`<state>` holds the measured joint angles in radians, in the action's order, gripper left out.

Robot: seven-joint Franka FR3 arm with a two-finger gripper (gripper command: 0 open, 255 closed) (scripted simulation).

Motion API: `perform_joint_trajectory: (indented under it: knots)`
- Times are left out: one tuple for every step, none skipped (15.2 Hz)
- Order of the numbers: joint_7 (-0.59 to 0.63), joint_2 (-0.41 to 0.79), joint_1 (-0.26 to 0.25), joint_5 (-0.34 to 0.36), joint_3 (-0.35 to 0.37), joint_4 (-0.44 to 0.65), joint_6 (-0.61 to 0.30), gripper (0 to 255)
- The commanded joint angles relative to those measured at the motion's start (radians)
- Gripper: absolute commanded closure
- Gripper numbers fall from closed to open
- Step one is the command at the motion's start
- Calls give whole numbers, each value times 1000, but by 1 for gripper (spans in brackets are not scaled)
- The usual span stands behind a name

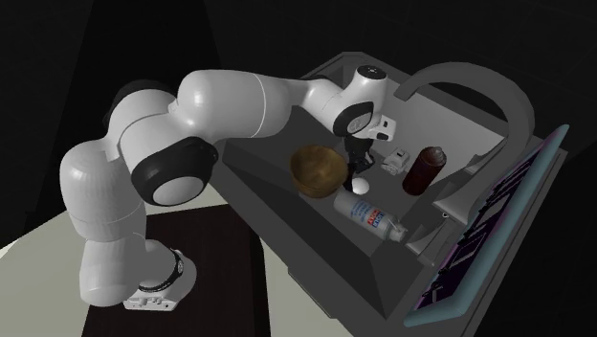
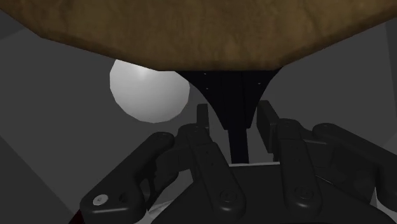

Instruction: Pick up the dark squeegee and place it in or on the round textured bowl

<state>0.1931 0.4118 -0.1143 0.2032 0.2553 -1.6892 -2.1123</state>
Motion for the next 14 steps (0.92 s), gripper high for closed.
perform_joint_trajectory:
  knots:
    - [0,5,1,1,-2,2,-1,255]
    - [0,4,1,1,-2,0,-1,255]
    - [0,4,1,1,-2,2,0,255]
    - [-1,-1,3,0,-2,-8,-5,255]
    - [-3,-6,3,-2,-1,-2,6,255]
    - [-5,-11,4,-5,0,5,18,255]
    - [-7,-16,4,-7,1,11,29,255]
    - [-9,-21,5,-9,2,18,40,255]
    - [-11,-26,5,-11,3,25,52,255]
    - [-13,-30,5,-13,4,32,63,255]
    - [-15,-34,5,-15,4,40,75,255]
    - [-17,-38,5,-17,5,48,86,255]
    - [-19,-42,5,-18,6,56,98,255]
    - [-20,-46,5,-20,7,64,110,255]
